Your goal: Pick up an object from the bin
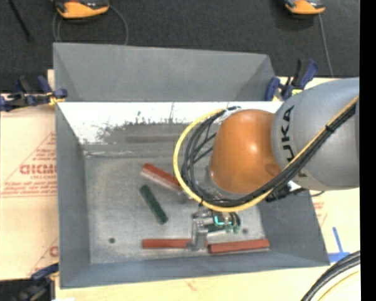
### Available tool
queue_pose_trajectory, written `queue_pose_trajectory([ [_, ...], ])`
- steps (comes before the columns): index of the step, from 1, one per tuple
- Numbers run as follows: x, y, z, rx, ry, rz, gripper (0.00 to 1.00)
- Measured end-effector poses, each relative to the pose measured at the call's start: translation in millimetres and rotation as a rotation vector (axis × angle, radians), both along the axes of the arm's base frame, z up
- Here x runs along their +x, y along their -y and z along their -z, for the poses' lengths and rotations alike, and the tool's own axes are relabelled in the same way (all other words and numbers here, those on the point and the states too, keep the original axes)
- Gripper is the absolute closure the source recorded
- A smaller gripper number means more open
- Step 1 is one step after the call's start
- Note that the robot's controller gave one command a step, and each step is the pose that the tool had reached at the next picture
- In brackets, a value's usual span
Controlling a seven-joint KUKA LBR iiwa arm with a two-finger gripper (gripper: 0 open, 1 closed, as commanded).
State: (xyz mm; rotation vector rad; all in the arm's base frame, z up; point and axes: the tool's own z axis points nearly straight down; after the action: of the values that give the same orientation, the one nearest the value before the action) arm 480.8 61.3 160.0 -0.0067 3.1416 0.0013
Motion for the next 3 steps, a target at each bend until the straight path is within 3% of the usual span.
queue_pose_trajectory([
  [1,15.6,83.5,92.6,-0.003,-0.003,-0.06,0.0],
  [2,16.3,79.9,87.4,-0.001,-0.005,-0.062,1.0],
  [3,7.0,121.9,87.3,0.001,0.008,-0.159,1.0],
])
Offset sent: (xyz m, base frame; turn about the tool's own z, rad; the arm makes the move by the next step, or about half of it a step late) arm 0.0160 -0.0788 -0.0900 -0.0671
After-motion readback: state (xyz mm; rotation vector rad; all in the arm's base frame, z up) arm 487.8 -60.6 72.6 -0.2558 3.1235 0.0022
